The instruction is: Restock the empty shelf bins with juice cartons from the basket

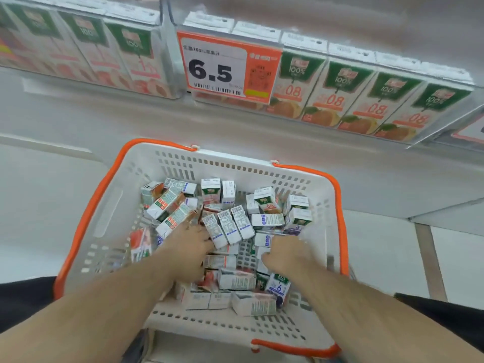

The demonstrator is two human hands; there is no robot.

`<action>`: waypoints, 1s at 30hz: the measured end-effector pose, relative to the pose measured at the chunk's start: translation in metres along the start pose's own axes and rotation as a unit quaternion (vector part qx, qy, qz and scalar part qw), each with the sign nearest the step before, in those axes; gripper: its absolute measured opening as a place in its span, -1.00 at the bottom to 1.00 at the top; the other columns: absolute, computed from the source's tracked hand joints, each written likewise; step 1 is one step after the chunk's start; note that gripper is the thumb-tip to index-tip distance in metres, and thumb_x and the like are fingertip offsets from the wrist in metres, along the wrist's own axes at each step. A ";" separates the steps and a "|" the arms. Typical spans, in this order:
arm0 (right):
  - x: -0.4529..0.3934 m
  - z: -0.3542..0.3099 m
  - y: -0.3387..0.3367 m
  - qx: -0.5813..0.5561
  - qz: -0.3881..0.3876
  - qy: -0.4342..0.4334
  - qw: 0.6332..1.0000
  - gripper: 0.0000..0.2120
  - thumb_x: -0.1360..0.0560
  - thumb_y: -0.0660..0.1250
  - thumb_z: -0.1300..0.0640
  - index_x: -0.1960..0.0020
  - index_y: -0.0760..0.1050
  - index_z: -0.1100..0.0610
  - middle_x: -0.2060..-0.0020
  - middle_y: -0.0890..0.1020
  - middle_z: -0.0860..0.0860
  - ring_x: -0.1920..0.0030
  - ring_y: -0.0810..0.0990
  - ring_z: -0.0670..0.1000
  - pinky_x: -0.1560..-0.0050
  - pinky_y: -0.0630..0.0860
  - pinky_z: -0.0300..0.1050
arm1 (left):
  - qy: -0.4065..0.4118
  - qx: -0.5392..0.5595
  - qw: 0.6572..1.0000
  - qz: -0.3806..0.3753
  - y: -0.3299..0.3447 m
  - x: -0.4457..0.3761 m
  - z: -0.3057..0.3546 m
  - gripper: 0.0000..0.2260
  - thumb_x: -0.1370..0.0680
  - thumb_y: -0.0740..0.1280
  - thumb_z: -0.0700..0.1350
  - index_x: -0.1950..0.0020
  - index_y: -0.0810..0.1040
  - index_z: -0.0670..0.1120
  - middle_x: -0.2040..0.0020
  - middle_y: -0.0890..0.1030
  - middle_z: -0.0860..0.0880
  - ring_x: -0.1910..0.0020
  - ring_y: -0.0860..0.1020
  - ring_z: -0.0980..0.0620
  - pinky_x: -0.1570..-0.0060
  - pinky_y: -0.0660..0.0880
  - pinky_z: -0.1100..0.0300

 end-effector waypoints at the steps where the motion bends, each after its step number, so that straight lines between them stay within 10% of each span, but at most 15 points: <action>1: 0.001 -0.002 0.008 0.019 -0.001 0.006 1.000 -0.77 -0.50 0.23 -0.11 0.11 0.48 0.05 0.17 0.56 0.00 0.17 0.54 0.05 0.27 0.40 -0.18 | 0.011 -0.021 1.000 -0.012 0.004 0.004 -0.002 -0.49 -0.47 0.26 0.20 -0.36 0.41 0.02 -0.32 0.42 -0.02 -0.31 0.35 -0.04 -0.32 0.25 -0.03; 9: 0.001 -0.009 0.055 -0.053 0.009 0.105 0.993 -0.52 -0.49 0.32 -0.05 -0.33 0.40 0.16 -0.27 0.45 0.17 -0.17 0.56 0.15 -0.04 0.52 -0.03 | 0.032 -0.070 0.996 -0.033 0.016 0.002 -0.006 -0.51 -0.48 0.37 -0.15 -0.39 0.37 0.02 -0.31 0.45 -0.04 -0.28 0.42 -0.07 -0.30 0.32 0.00; 15: 0.010 0.006 0.043 -0.102 0.021 0.108 0.989 -0.38 -0.47 0.38 0.01 -0.41 0.26 0.22 -0.36 0.31 0.25 -0.30 0.42 0.16 -0.23 0.47 -0.07 | -0.089 0.267 0.958 0.048 -0.008 0.011 -0.018 -0.54 -0.43 0.41 -0.21 -0.29 0.47 0.08 -0.24 0.55 0.07 -0.13 0.54 0.04 -0.03 0.51 0.17; 21: 0.040 0.020 -0.051 -0.198 0.070 0.040 0.977 -0.71 -0.43 0.37 0.15 -0.12 0.40 0.12 0.09 0.55 0.04 0.04 0.58 0.08 0.18 0.53 -0.11 | -0.171 0.700 0.677 0.149 -0.061 0.029 -0.031 -0.66 -0.38 0.55 -0.27 -0.05 0.56 0.00 -0.08 0.59 -0.08 0.05 0.60 -0.01 0.12 0.52 0.13; 30: 0.128 0.043 -0.194 -0.454 0.107 -0.055 0.883 -0.74 -0.41 0.51 0.21 0.00 0.51 0.25 0.20 0.58 0.13 0.27 0.61 0.06 0.33 0.60 -0.09 | -0.074 0.924 0.294 0.232 -0.155 0.050 0.005 -0.91 -0.62 0.26 -0.14 0.02 0.55 -0.06 0.15 0.60 -0.08 0.23 0.54 0.00 0.11 0.48 0.05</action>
Point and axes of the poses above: each hand's wrist, its own x-axis away from the middle knuckle, its own y-axis out of the palm, z = x × y, the point moved 1 cm from there along -x, towards the middle knuckle
